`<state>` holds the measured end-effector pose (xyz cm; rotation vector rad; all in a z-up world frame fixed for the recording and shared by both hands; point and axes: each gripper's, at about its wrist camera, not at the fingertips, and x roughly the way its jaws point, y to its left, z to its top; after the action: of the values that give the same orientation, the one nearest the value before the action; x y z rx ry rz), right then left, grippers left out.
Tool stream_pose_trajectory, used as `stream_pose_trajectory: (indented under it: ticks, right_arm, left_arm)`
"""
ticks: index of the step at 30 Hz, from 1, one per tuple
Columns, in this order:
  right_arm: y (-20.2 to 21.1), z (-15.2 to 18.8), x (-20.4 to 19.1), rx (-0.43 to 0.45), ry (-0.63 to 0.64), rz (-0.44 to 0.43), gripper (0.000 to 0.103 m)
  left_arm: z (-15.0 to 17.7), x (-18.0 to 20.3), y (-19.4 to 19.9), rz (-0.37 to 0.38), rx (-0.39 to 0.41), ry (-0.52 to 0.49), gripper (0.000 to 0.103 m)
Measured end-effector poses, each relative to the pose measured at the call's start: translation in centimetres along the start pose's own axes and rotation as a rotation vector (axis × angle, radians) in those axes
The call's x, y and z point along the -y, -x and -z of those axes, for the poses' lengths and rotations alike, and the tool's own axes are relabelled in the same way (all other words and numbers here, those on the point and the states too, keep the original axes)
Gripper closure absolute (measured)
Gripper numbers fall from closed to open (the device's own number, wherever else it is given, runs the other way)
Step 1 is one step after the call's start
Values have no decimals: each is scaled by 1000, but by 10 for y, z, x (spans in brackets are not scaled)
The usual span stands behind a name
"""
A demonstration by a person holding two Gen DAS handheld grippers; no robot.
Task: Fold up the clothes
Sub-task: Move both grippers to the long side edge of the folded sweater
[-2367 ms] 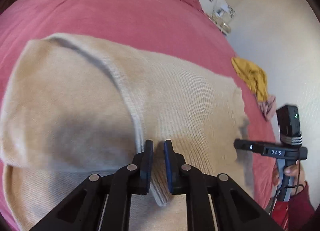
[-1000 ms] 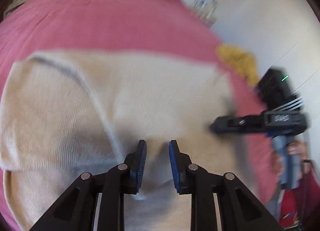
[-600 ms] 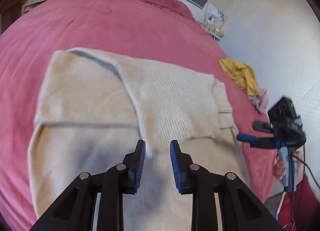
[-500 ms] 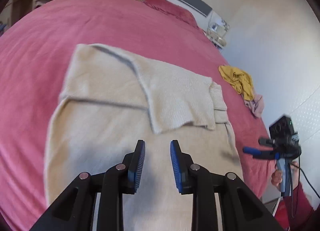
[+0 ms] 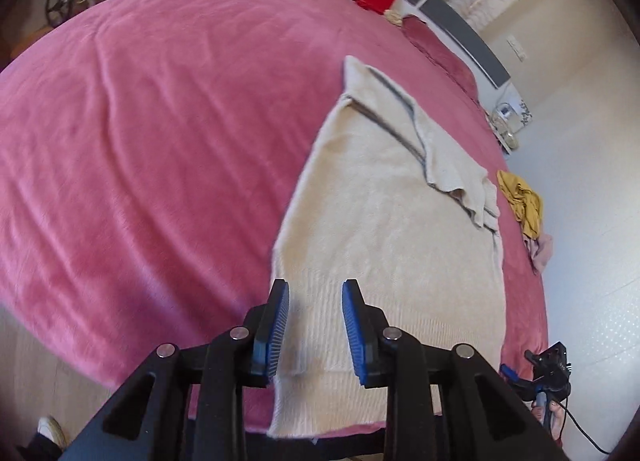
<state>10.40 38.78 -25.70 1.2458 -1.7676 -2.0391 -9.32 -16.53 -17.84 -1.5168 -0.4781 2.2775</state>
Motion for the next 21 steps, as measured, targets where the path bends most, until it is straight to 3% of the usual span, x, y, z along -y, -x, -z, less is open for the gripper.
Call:
stream_pose_trajectory:
  ticks: [2, 9, 21]
  right_arm:
    - [3, 8, 9, 10, -21, -27, 45]
    - [-32, 5, -12, 8, 30, 59, 54]
    - [-27, 10, 2, 8, 23, 63, 55]
  left_arm:
    - [6, -6, 2, -7, -2, 10, 75]
    - [16, -25, 3, -15, -12, 61, 75]
    - [13, -31, -11, 15, -47, 74, 74]
